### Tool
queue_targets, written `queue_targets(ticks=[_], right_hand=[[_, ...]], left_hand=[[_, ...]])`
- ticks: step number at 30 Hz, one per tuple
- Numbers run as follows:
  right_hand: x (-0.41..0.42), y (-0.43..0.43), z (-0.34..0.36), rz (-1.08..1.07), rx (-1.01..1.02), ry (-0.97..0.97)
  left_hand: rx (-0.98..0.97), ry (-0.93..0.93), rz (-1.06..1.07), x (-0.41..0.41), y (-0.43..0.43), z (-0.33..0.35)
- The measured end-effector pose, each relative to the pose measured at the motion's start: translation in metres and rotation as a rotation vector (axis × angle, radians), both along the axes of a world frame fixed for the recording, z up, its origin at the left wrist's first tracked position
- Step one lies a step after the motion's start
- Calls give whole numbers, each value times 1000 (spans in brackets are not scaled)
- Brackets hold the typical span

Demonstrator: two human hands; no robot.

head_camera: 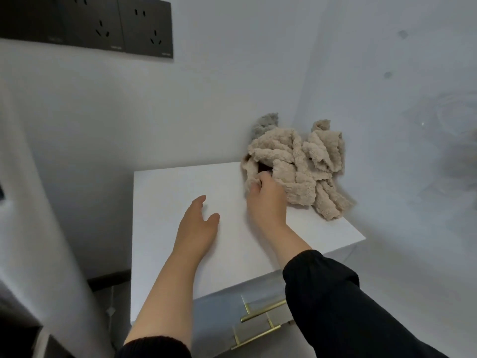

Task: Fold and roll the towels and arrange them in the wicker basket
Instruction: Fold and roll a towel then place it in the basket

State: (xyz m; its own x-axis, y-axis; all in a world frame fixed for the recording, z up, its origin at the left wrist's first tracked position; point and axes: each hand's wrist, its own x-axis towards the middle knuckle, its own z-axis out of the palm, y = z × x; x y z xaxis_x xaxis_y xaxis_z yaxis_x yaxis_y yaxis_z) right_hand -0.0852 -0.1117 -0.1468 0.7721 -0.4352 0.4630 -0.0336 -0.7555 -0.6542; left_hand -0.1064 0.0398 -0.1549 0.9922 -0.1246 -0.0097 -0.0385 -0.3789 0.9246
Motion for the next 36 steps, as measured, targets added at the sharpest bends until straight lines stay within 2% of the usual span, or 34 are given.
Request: queue_targets(ticks=[2,5,7,9,11,12,14,16,18,20,24,28,30,33,36], right_hand=[[-21,4,16,118,115,-60],[-50,4,35,378,94,113],[-65,0,40,506,49,193],[-73,-9,42,521,-88,90],[-68,-25,37,419,-425,-32],[-63,-35,34,346,-620,-21],[-49,-55,26,231,-897,124],[-36,-73,13,203,-1050,227],[-24,-83,0,218,-1160,248],[-10,-85,-5,224,-1190,248],[24,-85,6,148,-1177,305],[46,-110,18,-55,-1218,492],[49,-113,19,-88,-1215,524],[46,-103,21,-88,-1185,583],[34,-93,23,-80,-1144,626]], left_hand=[[-150,64,104,1,4,4],[-495,287,208,1,4,13],[-619,444,155,-3,1,20],[-541,494,70,-6,-4,23],[-450,468,41,-9,-11,23],[-420,455,44,-10,-15,22],[-361,407,64,-10,-22,17],[-239,313,89,-8,-28,11],[-242,263,136,-4,-32,9],[-303,252,168,-2,-36,10],[-273,168,224,-5,-42,13],[-389,162,346,4,-22,21],[-365,226,274,6,-12,30],[-386,316,30,-9,1,47],[-433,320,-170,-25,18,66]])
